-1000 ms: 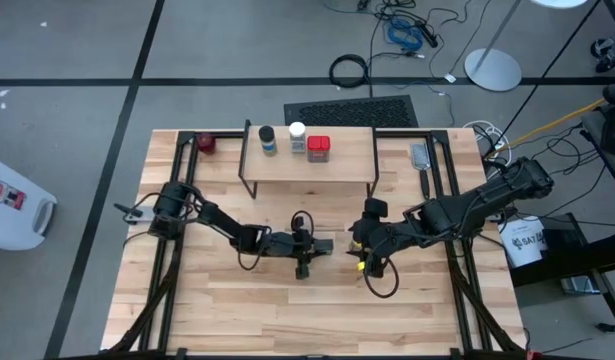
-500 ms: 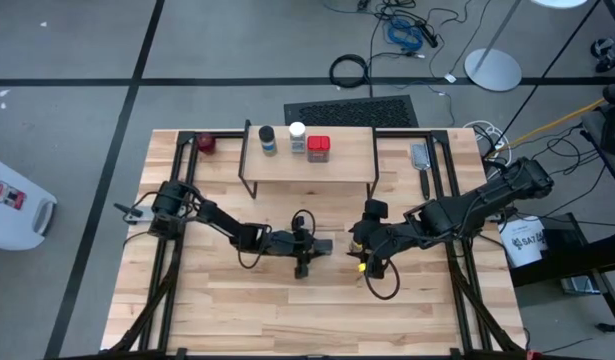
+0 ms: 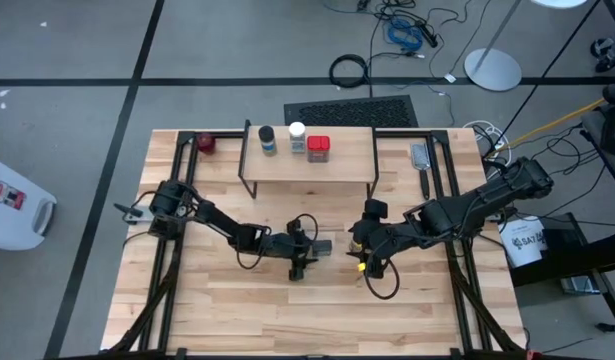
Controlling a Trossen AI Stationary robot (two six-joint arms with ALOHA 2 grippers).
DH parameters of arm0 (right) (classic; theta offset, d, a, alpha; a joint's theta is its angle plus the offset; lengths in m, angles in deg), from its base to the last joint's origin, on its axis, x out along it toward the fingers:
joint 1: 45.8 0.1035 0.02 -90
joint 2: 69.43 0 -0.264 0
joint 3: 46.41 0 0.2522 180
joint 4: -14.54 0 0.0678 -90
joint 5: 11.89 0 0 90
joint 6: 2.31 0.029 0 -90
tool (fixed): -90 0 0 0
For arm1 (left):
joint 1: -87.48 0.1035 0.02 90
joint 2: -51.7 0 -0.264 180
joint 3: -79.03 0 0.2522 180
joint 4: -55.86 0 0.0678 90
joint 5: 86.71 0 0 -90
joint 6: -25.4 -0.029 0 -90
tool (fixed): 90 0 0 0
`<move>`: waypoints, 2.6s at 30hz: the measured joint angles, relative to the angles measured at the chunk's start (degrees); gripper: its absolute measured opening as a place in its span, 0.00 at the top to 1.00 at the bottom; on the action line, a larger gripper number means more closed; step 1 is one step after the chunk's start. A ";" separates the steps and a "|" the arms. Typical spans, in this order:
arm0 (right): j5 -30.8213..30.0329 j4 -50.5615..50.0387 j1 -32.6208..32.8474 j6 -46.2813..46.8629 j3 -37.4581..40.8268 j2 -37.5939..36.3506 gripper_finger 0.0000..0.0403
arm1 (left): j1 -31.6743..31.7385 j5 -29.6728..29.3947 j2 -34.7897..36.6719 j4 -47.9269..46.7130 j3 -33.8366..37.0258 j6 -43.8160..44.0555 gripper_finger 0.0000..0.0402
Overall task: Shelf spices
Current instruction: Remove the black seasoning can from the shelf, then remove the white seasoning bottle from the shelf
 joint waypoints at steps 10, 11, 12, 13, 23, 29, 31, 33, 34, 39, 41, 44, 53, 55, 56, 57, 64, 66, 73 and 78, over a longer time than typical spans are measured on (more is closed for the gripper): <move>-0.64 0.22 0.00 -0.31 0.00 0.00 0.34 | 0.16 -4.41 14.13 -18.83 -0.11 -1.59 0.37; -1.54 0.23 0.00 -0.39 0.00 0.00 0.34 | 0.15 -6.06 15.90 -20.47 -0.11 -1.62 0.37; -2.97 0.27 0.00 -0.41 0.00 0.00 0.34 | 0.15 -7.63 17.80 -22.47 -0.11 -1.61 0.37; -4.83 0.28 0.00 -0.40 0.00 0.00 0.34 | 0.16 -9.26 19.67 -24.44 -0.11 -1.61 0.37; -13.20 7.85 -6.92 -8.11 0.00 0.02 0.34 | 1.05 -27.01 37.50 -32.59 -0.11 -3.95 0.37; -5.84 12.19 -12.77 -13.78 0.00 0.02 0.34 | 6.07 -25.38 48.44 -32.26 -2.28 -15.50 0.37; -3.76 12.93 -13.76 -13.73 0.00 0.04 0.34 | 8.99 -21.87 50.58 -32.19 -4.19 -20.10 0.37; -2.49 13.74 -14.14 -13.42 0.00 0.22 0.34 | 12.13 -17.83 51.70 -32.45 -6.29 -24.79 0.37; -2.40 13.76 -14.06 -13.25 -0.02 0.30 0.34 | 13.93 -16.08 51.77 -33.18 -7.63 -26.50 0.37; -2.34 13.60 -12.38 -11.78 -0.02 0.39 0.34 | 24.72 -3.04 48.62 -44.01 -17.40 -28.70 0.37; -2.32 13.55 -11.53 -11.03 -0.02 0.40 0.34 | 28.69 1.12 46.50 -46.46 -20.55 -28.74 0.37; -2.34 13.35 -10.09 -9.67 -0.01 0.39 0.34 | 32.57 2.37 44.37 -45.50 -22.36 -28.95 0.37; -2.52 12.72 -6.03 -8.65 -0.01 0.39 0.34 | 34.30 5.27 41.82 -44.11 -22.45 -29.51 0.37; -2.60 12.70 -5.66 -8.70 -0.02 0.39 0.34 | 34.77 8.36 41.28 -43.94 -22.47 -30.07 0.37; -2.68 12.70 -5.50 -8.79 -0.01 0.39 0.34 | 35.26 9.64 40.99 -44.45 -22.77 -30.12 0.37; -2.70 12.70 -5.39 -8.97 0.00 0.39 0.34 | 36.02 10.95 40.67 -45.31 -23.34 -30.24 0.37; -2.60 12.66 -5.29 -9.43 0.00 0.37 0.34 | 44.02 26.42 36.46 -54.20 -29.79 -30.41 0.31; -2.62 12.65 -5.29 -9.43 0.00 0.37 0.34 | 46.14 30.91 34.77 -55.49 -31.25 -30.18 0.26; -2.58 12.49 -5.29 -9.43 0.00 0.35 0.34 | 50.27 32.99 29.56 -56.48 -32.15 -31.05 0.15; -2.58 12.13 -5.29 -9.43 0.00 0.33 0.34 | 51.54 35.10 26.39 -56.40 -32.15 -31.62 0.15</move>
